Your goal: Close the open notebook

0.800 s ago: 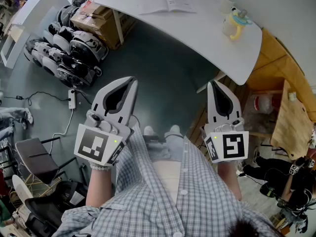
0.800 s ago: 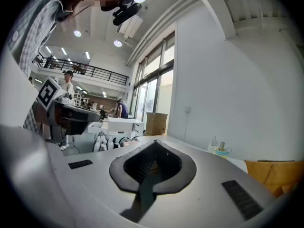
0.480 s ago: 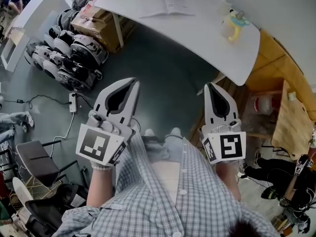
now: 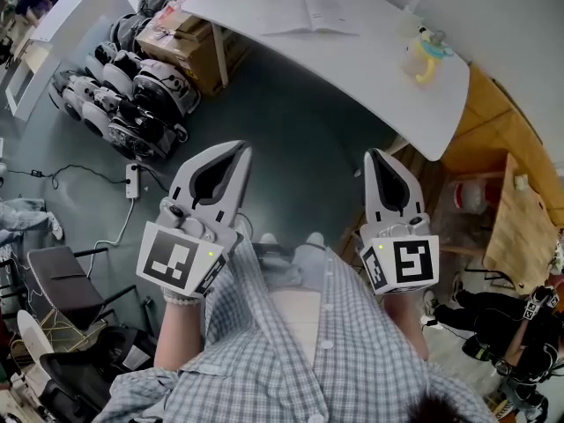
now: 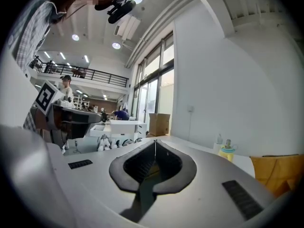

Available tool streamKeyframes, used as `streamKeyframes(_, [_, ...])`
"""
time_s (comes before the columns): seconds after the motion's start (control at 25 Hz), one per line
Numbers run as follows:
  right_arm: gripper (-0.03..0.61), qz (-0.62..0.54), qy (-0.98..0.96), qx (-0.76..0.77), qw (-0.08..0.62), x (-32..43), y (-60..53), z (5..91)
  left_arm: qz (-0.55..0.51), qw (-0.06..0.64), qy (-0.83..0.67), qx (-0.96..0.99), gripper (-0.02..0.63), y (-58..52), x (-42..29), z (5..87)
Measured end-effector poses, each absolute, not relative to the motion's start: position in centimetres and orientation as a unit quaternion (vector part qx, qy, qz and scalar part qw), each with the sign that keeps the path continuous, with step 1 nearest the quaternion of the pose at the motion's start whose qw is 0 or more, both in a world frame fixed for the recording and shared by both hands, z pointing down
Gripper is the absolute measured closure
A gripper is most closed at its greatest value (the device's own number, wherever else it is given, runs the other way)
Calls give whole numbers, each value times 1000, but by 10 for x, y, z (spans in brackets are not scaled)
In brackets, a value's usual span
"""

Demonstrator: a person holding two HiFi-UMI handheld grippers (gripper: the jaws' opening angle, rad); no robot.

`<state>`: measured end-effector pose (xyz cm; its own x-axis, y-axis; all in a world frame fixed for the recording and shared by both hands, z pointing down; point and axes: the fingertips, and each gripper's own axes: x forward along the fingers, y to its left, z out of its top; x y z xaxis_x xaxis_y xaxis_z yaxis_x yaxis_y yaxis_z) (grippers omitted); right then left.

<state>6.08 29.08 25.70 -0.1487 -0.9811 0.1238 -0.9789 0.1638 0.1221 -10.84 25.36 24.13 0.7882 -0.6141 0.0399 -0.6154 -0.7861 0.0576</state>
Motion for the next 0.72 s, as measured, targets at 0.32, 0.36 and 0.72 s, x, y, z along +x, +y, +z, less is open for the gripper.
streamKeyframes(0.32, [560, -10, -751, 654, 91, 47, 292, 258, 1, 31, -327, 945, 607, 254, -128, 241])
streamKeyframes(0.36, [560, -10, -750, 655, 91, 45, 292, 258, 1, 30, -326, 945, 607, 255, -130, 241])
streamKeyframes(0.72, [558, -12, -745, 661, 89, 23, 295, 258, 0, 26, -328, 944, 607, 260, -153, 240])
